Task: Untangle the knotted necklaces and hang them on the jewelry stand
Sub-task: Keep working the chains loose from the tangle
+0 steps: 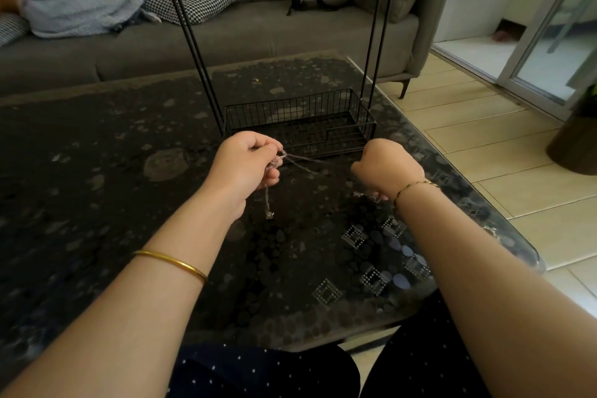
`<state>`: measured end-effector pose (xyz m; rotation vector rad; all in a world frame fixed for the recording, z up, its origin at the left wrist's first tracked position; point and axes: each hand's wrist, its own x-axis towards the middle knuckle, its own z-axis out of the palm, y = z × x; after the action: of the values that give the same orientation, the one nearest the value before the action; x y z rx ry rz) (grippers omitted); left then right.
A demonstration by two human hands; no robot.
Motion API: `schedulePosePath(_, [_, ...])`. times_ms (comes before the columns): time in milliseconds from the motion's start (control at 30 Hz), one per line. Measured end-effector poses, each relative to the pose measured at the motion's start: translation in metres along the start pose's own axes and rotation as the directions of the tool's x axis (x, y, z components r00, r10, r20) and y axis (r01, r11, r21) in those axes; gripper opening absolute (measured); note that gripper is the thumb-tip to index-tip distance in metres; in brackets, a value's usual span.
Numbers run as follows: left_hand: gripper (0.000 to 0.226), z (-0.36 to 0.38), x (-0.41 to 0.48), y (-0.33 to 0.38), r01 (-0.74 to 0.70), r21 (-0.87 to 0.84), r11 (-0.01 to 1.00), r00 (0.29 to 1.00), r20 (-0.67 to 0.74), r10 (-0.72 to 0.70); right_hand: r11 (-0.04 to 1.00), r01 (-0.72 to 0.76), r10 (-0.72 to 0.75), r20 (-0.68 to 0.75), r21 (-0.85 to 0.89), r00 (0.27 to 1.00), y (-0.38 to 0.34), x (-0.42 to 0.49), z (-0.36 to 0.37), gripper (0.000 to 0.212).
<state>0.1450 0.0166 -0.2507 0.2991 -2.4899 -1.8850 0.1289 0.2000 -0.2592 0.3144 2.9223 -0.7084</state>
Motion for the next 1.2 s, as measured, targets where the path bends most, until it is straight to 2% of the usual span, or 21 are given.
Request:
schedulePosePath(200, [0.017,-0.001,-0.006,0.005,0.187,-0.232,0.955,0.966,0.218,-0.136,0.990,-0.039,0.043,0.030,-0.134,0.999,0.001,-0.002,-0.002,0.025])
schedulePosePath(333, [0.019,0.000,-0.007,0.007,0.241,-0.304,0.921,0.941,0.304,-0.146,0.985,0.007,-0.015,-0.045,-0.171,0.999,-0.004,-0.003,0.000,0.006])
schedulePosePath(400, [0.020,0.002,-0.007,0.008,0.252,-0.321,0.913,0.936,0.321,-0.145,0.995,0.089,-0.091,-0.075,-0.033,0.993,-0.010,-0.003,-0.001,0.014])
schedulePosePath(433, [0.020,0.002,-0.007,0.008,0.257,-0.326,0.910,0.934,0.327,-0.146,0.985,0.136,-0.129,-0.071,0.110,0.989,-0.013,-0.004,-0.003,0.014])
schedulePosePath(500, [0.021,0.002,-0.007,0.008,0.272,-0.334,0.902,0.929,0.337,-0.155,0.875,0.151,-0.176,0.013,0.460,0.984,-0.023,-0.010,-0.006,0.015])
schedulePosePath(533, [0.021,0.002,-0.007,0.008,0.283,-0.338,0.898,0.925,0.343,-0.163,0.806,0.135,-0.203,0.054,0.576,0.978,-0.026,-0.014,-0.008,0.016])
schedulePosePath(567, [0.022,0.002,-0.007,0.009,0.294,-0.341,0.893,0.922,0.348,-0.171,0.773,0.161,-0.249,0.060,0.614,0.967,-0.027,-0.017,-0.008,0.016])
schedulePosePath(633, [0.023,0.002,-0.008,0.009,0.312,-0.346,0.885,0.915,0.360,-0.182,0.784,0.297,-0.350,-0.005,0.545,0.937,-0.029,-0.021,-0.005,0.008])
schedulePosePath(700, [0.023,0.003,-0.009,0.011,0.324,-0.352,0.878,0.911,0.366,-0.189,0.822,0.413,-0.426,-0.059,0.393,0.903,-0.030,-0.023,0.000,0.001])
schedulePosePath(733, [0.023,0.003,-0.009,0.011,0.329,-0.357,0.874,0.910,0.368,-0.193,0.834,0.451,-0.450,-0.082,0.319,0.889,-0.031,-0.022,0.003,0.004])
schedulePosePath(867, [0.025,0.004,-0.010,0.012,0.344,-0.368,0.864,0.905,0.377,-0.200,0.844,0.516,-0.502,-0.127,0.145,0.856,-0.033,-0.019,0.008,0.010])
schedulePosePath(967, [0.024,0.004,-0.011,0.012,0.357,-0.385,0.851,0.899,0.388,-0.201,0.845,0.532,-0.519,-0.158,0.051,0.840,-0.033,-0.019,0.009,0.002])
schedulePosePath(1067, [0.024,0.004,-0.011,0.012,0.357,-0.362,0.861,0.886,0.422,-0.190,0.855,0.513,-0.496,-0.171,0.076,0.852,-0.032,-0.018,0.007,0.006])
schedulePosePath(1200, [0.027,0.003,-0.010,0.009,0.292,-0.298,0.909,0.902,0.403,-0.158,0.843,0.448,-0.423,-0.145,0.299,0.894,-0.029,-0.014,0.002,0.009])
